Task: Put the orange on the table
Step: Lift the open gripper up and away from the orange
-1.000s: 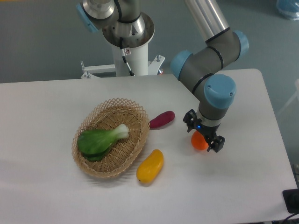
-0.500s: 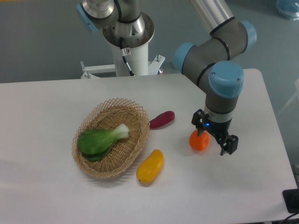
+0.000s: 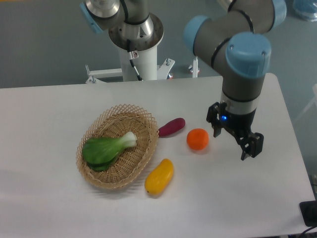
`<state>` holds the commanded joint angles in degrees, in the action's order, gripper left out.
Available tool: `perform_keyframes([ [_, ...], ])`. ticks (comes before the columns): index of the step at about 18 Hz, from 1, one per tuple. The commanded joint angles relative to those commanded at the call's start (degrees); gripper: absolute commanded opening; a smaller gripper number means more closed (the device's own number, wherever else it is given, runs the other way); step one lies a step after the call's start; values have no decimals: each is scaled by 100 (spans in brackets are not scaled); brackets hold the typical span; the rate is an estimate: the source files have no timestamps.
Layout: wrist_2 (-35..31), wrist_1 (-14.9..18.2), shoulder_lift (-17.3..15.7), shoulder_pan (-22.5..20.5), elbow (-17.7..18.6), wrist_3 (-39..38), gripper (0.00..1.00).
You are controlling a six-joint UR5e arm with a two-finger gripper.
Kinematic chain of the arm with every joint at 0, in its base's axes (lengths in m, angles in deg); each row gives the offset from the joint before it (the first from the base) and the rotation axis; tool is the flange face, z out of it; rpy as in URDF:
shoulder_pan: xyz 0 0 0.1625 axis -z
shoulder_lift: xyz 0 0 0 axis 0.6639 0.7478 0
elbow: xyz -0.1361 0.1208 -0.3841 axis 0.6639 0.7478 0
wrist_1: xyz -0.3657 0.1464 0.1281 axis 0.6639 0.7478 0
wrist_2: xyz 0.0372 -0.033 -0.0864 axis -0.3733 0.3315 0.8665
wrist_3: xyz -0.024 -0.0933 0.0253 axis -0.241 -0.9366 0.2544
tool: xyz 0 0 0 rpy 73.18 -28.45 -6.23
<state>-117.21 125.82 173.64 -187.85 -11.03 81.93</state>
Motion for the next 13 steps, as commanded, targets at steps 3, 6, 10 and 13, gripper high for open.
perform_keyframes([
  [3,9,326,-97,-62,0,123,100],
  [6,-44,370,-167,-79,52,167,100],
  [10,-27,370,-203,-158,62,185,100],
  [13,17,362,-203,-202,62,185,100],
])
